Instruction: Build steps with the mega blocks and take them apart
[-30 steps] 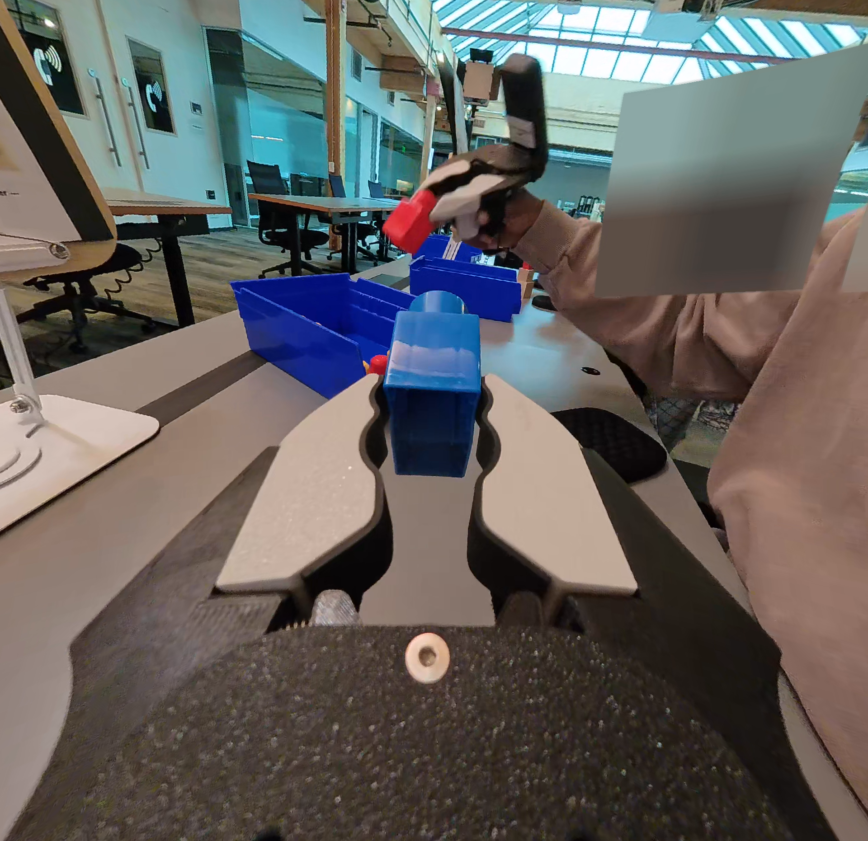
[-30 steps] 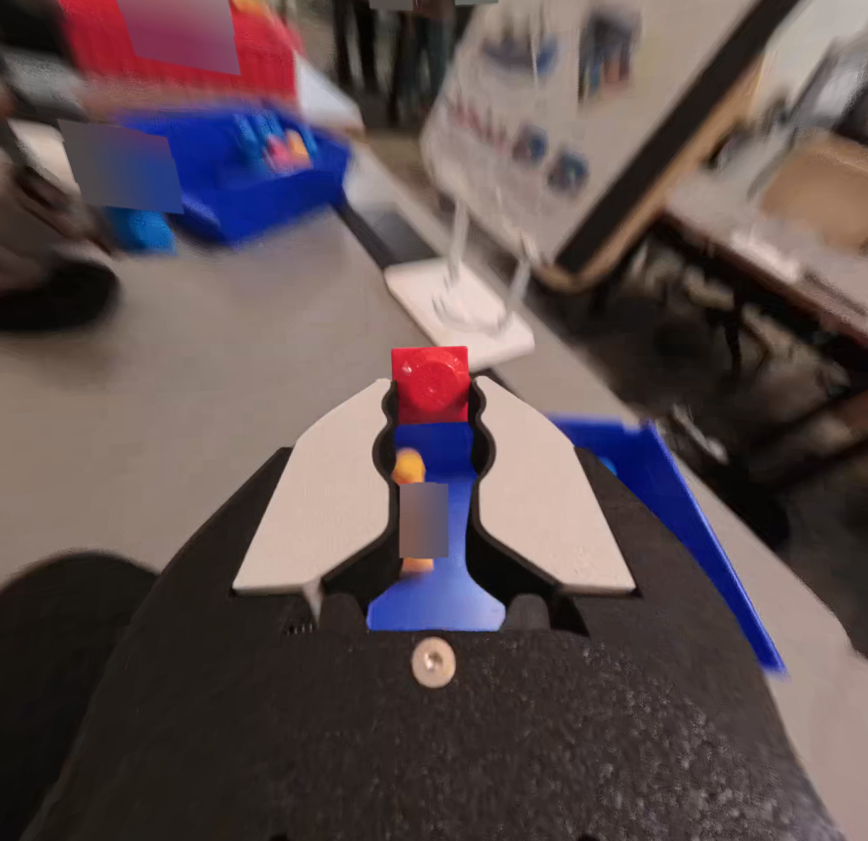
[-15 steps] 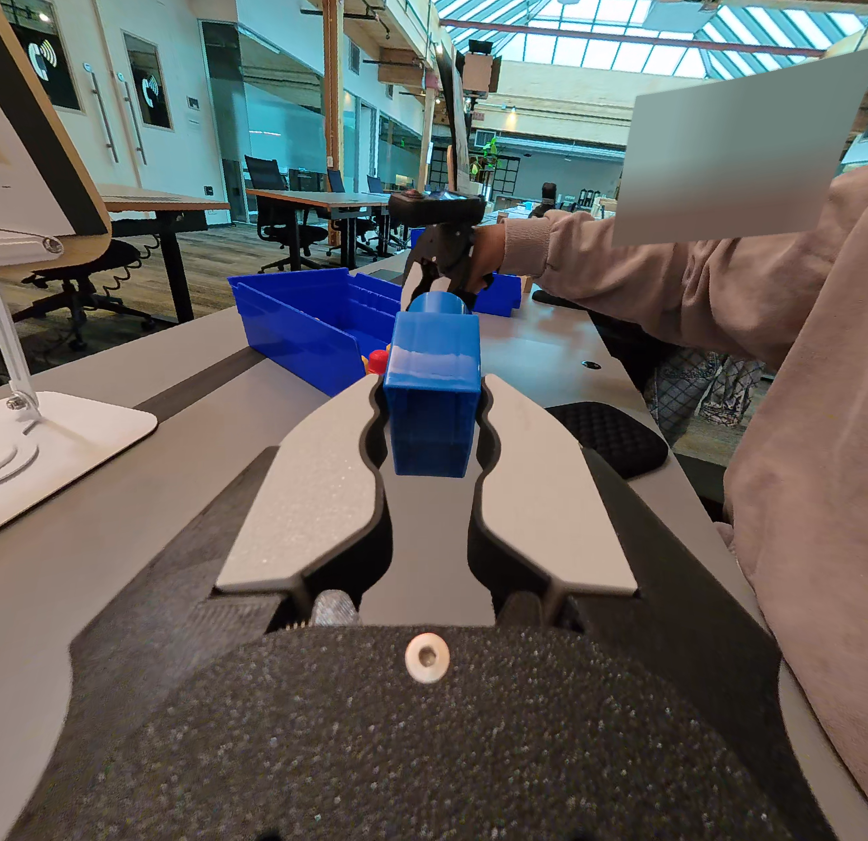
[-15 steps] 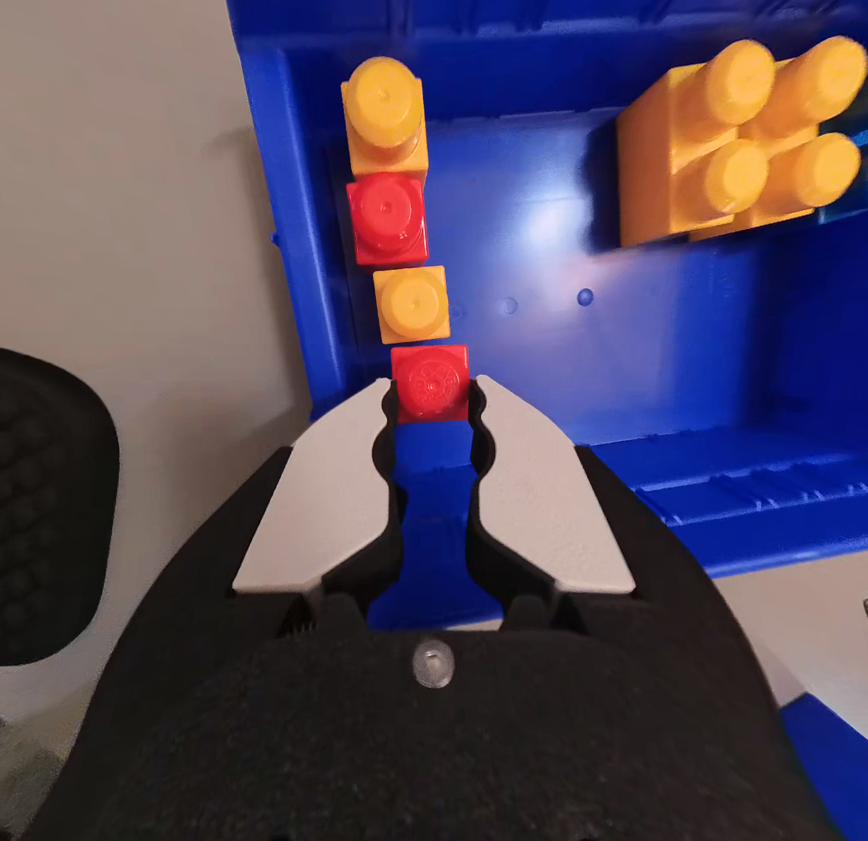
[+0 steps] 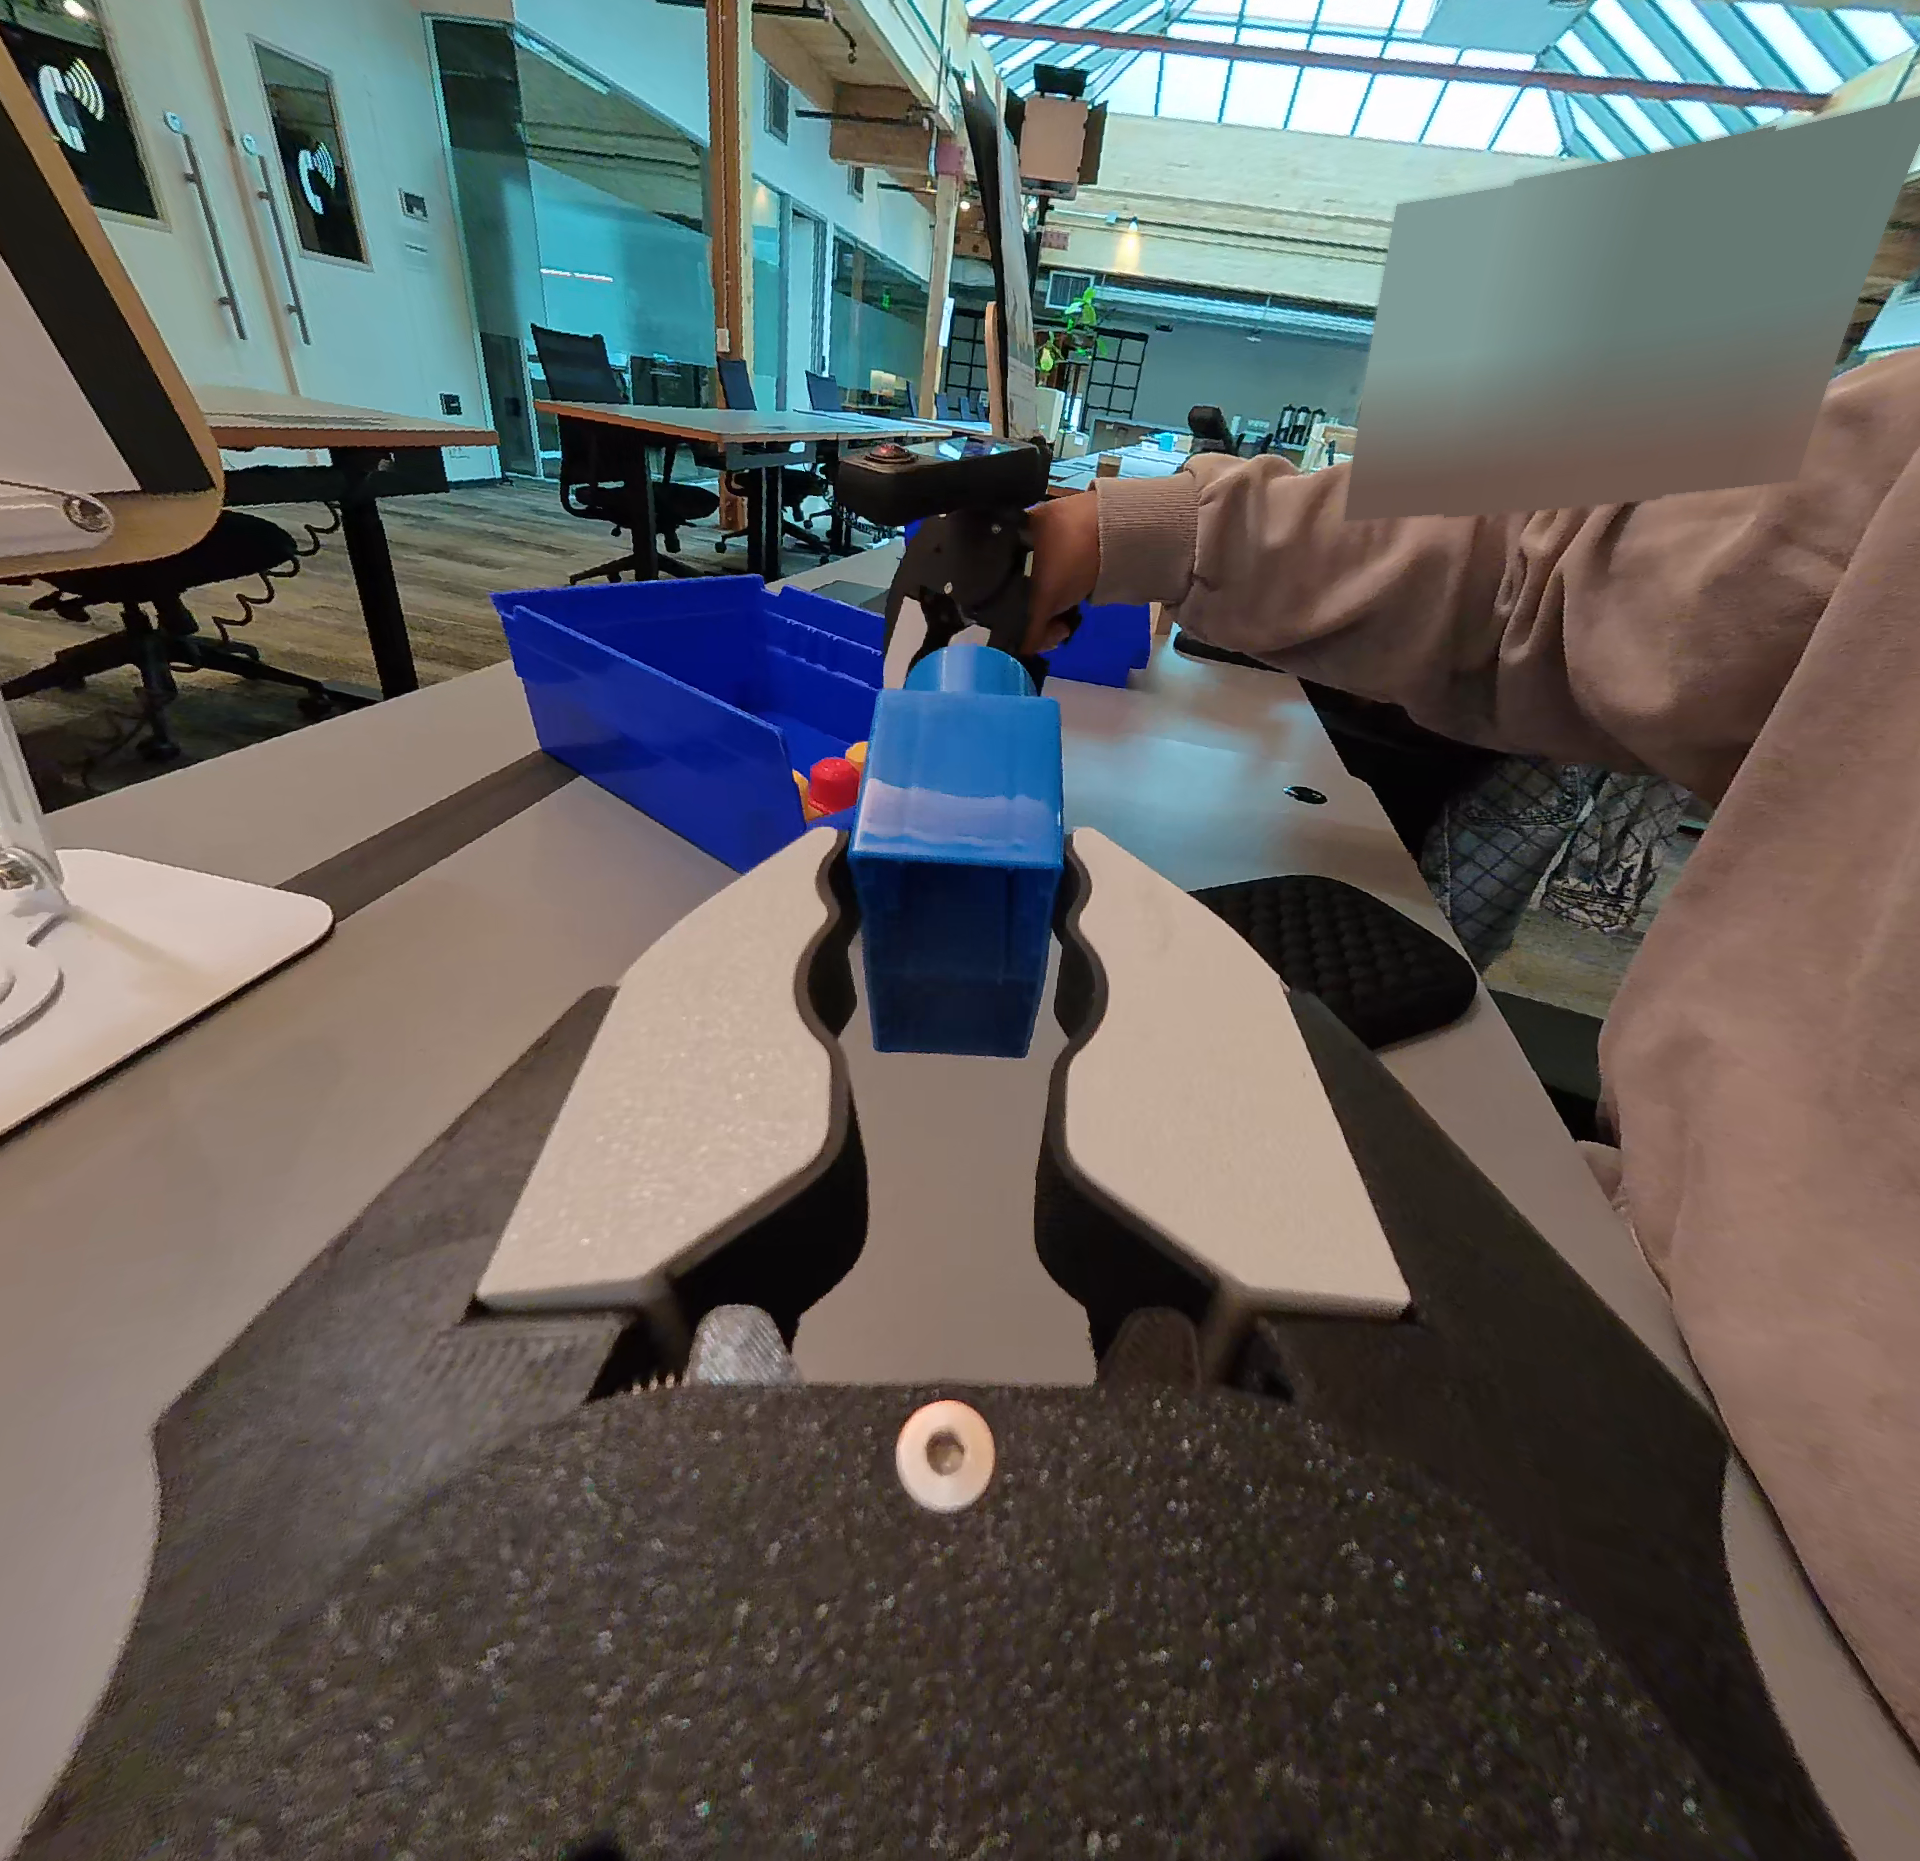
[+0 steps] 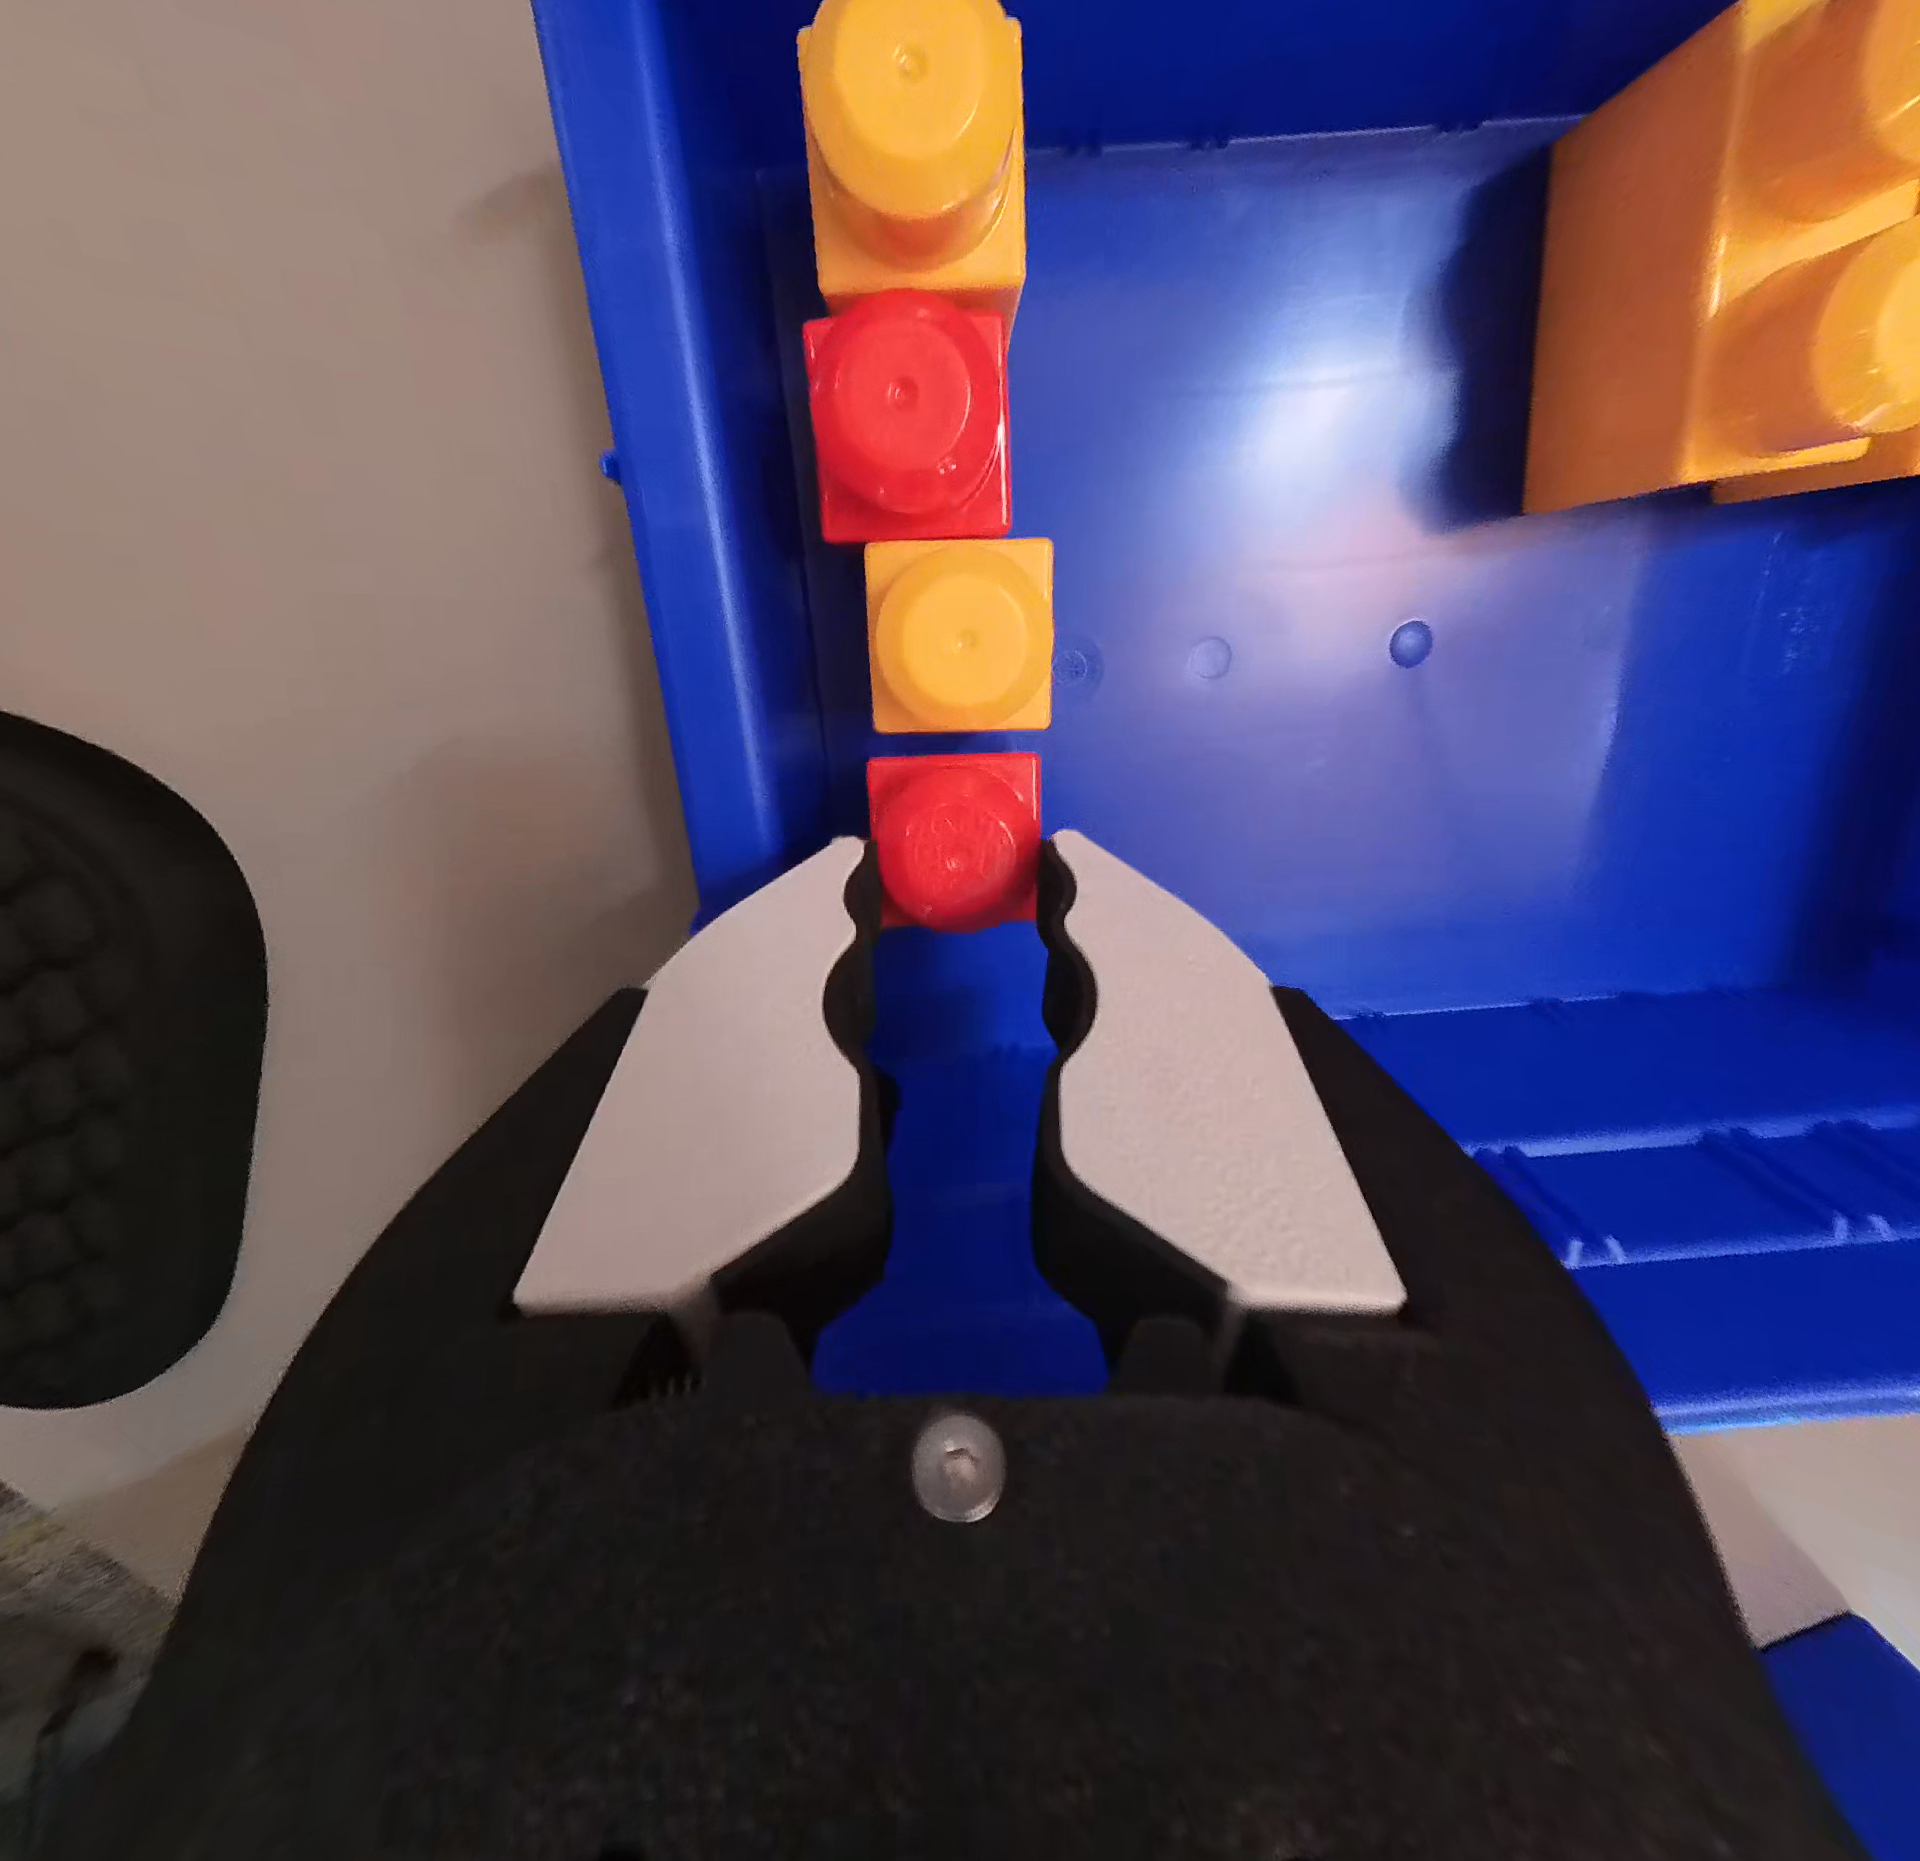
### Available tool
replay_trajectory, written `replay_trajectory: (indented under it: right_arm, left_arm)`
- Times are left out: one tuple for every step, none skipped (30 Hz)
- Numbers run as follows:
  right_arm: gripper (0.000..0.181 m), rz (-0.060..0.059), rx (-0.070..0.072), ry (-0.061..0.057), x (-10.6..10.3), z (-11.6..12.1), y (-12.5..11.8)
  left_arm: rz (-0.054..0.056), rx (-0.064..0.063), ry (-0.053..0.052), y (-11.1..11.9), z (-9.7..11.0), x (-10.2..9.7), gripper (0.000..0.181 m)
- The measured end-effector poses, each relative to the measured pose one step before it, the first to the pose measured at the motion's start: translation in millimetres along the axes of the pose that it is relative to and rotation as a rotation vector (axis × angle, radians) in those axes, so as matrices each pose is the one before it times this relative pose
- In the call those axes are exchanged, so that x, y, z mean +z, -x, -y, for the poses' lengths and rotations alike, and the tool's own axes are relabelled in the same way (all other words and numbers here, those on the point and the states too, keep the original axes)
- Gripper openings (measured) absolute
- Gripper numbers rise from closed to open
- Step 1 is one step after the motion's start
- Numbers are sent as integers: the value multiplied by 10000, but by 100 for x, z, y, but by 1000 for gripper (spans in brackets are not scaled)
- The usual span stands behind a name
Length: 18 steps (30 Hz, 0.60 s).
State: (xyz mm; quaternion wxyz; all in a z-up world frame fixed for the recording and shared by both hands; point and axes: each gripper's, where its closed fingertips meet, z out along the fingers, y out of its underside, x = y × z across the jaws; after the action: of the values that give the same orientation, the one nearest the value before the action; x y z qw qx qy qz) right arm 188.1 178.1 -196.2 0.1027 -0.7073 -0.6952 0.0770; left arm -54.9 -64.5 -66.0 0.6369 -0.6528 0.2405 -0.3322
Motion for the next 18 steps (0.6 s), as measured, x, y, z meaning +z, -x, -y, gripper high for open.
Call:
replay_trajectory:
  right_arm:
    - [29,71,-70,79,23,-186,104]
    - [29,30,-66,112,21,-182,64]
    - [29,-10,-40,39,26,-32,20]
    - [29,3,-37,46,27,-13,49]
    - [29,9,-52,31,20,22,65]
    - [29,6,-29,23,27,33,47]
    - [29,17,22,20,9,30,38]
    - [29,14,26,-35,21,119,16]
    - [29,-15,1,-16,24,79,-9]
    - [29,-7,-20,-4,6,67,27]
    - [29,-10,7,8,19,56,1]
    - [29,-11,25,25,6,24,-6]
    - [29,-31,-20,53,-13,-43,-15]
    - [29,-32,-85,55,-40,-101,8]
    - [29,-22,-96,49,-115,-126,41]
    - [31,-16,-77,-20,-261,-47,16]
    - [35,-49,-52,-162,-518,195,-3]
    - [38,24,-7,-396,-841,679,213]
  left_arm:
    - [-12,-12,4,-15,-57,52,36]
    - [-12,-11,0,-24,-32,34,36]
    - [-11,-6,-2,-21,-19,36,36]
    - [-10,3,-6,-27,-16,40,36]
    - [-15,6,-7,-42,-4,21,36]
    - [-16,0,-6,-33,-5,18,36]
    - [-11,-4,-1,-21,-21,21,36]
    - [-11,-1,5,-24,-28,25,36]
    - [-14,4,8,-33,-33,16,36]
    - [-11,2,5,-31,-21,32,36]
    - [-14,-3,3,-23,-26,33,36]
    - [-22,-6,4,-44,-18,26,36]
    - [-18,-5,4,-35,-28,40,36]
    - [-14,-5,2,-31,-25,27,36]
    - [-17,-5,-1,-42,-22,37,36]
    - [-18,-3,-9,-34,-20,21,36]
    - [-27,-2,-7,-38,-22,26,36]
    - [-21,-4,-8,-19,-9,26,36]
